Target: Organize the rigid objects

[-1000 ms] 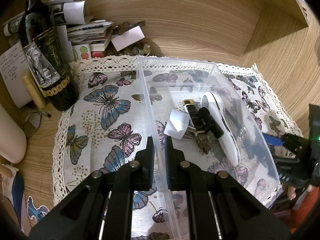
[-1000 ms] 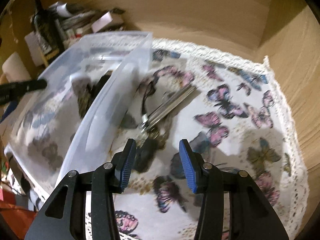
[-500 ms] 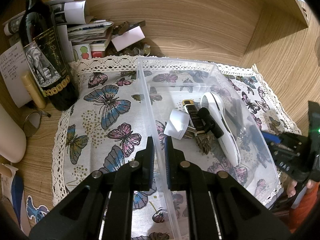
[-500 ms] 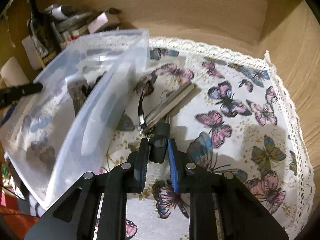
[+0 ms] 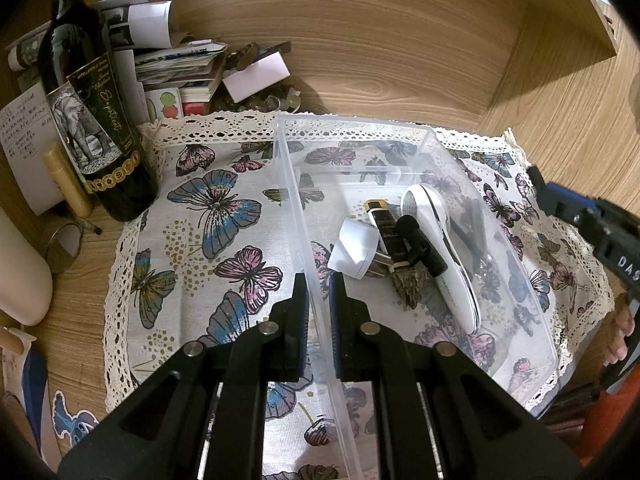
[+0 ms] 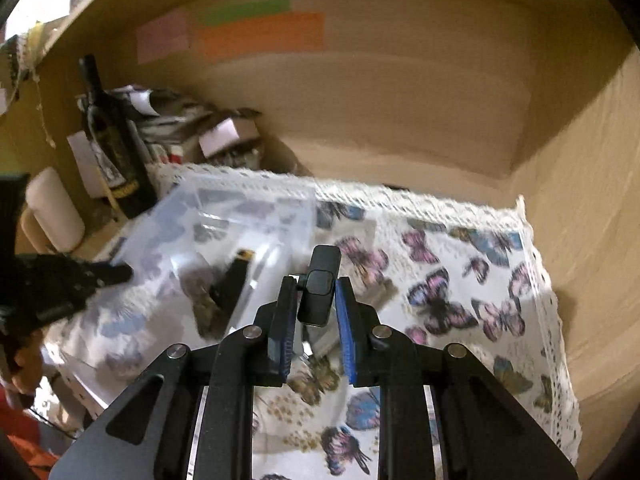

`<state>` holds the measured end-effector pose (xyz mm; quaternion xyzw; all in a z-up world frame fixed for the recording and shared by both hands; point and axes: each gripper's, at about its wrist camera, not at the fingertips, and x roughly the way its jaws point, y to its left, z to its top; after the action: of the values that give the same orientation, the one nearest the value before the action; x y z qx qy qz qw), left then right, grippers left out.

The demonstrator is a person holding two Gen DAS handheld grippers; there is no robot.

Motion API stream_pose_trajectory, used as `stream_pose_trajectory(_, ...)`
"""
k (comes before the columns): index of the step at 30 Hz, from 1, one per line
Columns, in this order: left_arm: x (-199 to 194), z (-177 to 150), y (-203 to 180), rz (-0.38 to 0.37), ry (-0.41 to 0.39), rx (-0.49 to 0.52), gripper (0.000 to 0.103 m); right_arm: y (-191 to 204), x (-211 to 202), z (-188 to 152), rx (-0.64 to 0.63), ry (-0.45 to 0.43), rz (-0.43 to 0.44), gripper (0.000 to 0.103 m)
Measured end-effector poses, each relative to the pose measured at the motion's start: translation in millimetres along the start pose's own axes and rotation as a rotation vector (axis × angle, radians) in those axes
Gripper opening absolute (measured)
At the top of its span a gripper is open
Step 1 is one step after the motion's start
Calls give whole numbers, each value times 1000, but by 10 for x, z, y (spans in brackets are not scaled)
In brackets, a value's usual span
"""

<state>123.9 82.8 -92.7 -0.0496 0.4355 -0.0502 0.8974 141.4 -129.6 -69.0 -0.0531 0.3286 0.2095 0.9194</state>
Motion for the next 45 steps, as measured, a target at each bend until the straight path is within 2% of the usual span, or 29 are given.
stream_pose_trajectory(9,-2,-1,2,0,-1,-1,9,377,132,78,-91,14,80,18)
stream_pose_trajectory(17,-2,-1,1,0,-1,-1,9,515,446,-21,-104,137,157,18)
stream_pose_trajectory(21,-1,1,0,-1,0,-2,9,526,468,-63,-104,166,172,18)
stream_pose_trajectory(25,-1,-1,3,0,-1,-1,9,475,359,-30,-104,132,150,24)
stream_pose_trajectory(34,2,-4,-19,4,0,5,9,75,146,82,-25,55,41,24)
stream_pose_trajectory(40,3,-3,-17,4,1,6,9,-191,275,-16,8,96,-36,30)
stream_pose_trajectory(45,3,-2,-13,6,2,8,9,-338,519,-130,50,167,-45,30)
